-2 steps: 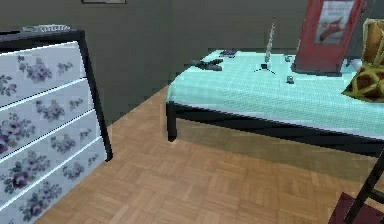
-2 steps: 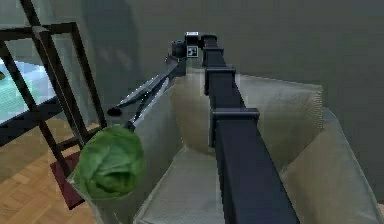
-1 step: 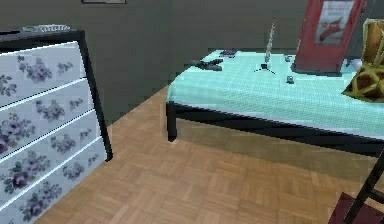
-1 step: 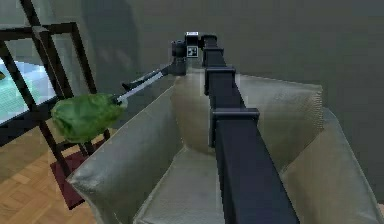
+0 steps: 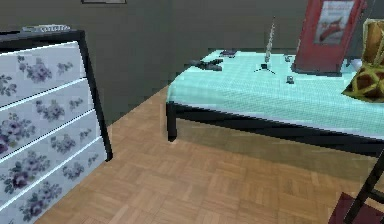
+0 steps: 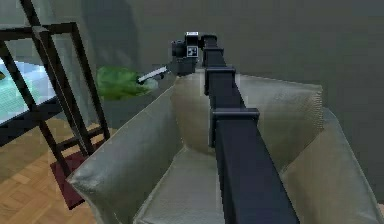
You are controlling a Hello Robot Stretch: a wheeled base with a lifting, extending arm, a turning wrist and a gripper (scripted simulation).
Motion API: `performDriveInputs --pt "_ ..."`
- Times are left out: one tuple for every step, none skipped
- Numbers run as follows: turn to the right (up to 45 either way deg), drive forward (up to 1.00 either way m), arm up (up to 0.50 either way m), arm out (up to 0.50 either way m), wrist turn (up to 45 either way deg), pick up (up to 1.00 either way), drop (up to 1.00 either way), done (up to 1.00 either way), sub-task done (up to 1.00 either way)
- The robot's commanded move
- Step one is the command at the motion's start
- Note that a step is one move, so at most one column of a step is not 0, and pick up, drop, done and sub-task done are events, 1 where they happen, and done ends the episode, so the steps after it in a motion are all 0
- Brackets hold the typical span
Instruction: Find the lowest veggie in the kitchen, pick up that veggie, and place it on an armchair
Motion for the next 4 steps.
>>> performDriveInputs --pt "0.0 0.00 0.00 0.00 45.0 0.00 0.00 0.00 0.00" --pt "0.0 0.00 0.00 0.00 24.0 0.00 0.00 0.00 0.00" --pt "0.0 0.00 -0.26 0.00 0.0 0.00 0.00 0.00 0.00" --pt "0.0 0.00 -0.32 0.00 0.0 0.00 0.00 0.00 0.00"
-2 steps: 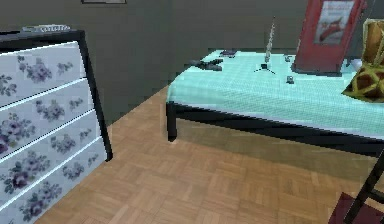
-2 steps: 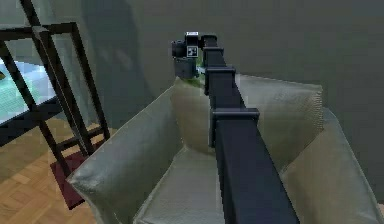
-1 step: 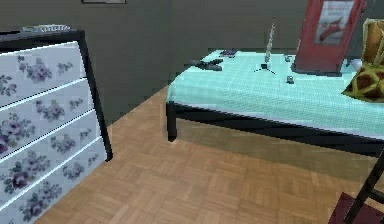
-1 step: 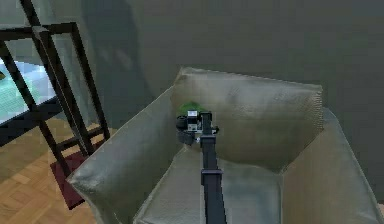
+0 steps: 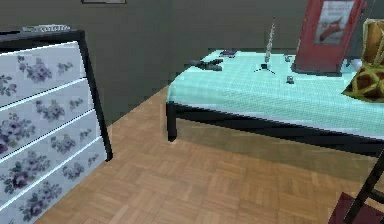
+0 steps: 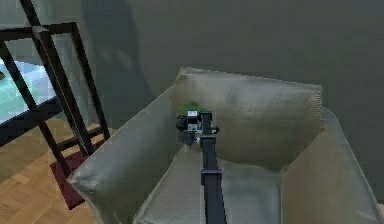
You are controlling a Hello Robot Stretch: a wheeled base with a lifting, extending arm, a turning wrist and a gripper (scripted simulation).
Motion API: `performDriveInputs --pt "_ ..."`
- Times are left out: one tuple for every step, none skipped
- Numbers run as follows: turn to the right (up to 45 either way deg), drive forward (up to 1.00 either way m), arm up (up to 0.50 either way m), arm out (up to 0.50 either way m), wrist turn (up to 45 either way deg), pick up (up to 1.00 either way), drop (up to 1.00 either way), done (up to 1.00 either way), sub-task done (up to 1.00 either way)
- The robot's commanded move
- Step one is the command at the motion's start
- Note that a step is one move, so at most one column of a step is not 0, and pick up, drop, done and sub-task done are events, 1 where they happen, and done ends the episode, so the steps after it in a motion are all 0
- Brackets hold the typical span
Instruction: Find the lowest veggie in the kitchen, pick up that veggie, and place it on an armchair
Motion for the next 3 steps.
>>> performDriveInputs --pt "0.0 0.00 0.00 0.00 0.0 0.00 1.00 0.00 0.00" --pt "0.0 0.00 0.10 0.00 0.0 0.00 0.00 0.00 0.00" --pt "0.0 0.00 0.00 -0.08 0.0 0.00 0.00 0.00 0.00"
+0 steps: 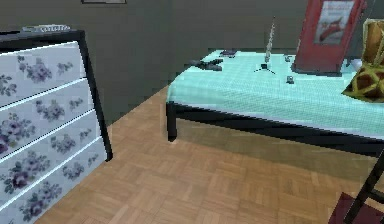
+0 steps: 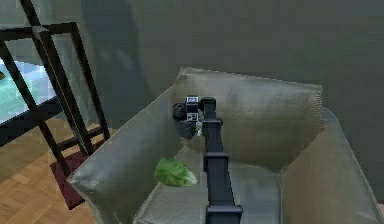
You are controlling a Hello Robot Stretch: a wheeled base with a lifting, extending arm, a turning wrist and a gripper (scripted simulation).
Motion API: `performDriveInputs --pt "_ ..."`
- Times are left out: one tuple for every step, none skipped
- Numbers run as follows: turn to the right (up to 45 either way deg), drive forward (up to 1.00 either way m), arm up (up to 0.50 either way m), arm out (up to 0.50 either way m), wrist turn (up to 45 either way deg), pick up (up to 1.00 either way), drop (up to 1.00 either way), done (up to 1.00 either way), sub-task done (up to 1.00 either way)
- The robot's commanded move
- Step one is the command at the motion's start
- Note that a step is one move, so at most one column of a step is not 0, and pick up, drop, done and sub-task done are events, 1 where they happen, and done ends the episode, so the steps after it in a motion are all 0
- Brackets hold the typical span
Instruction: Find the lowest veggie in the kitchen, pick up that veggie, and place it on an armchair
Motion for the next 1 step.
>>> performDriveInputs --pt "0.0 0.00 0.00 0.00 0.0 0.00 0.00 1.00 0.00"
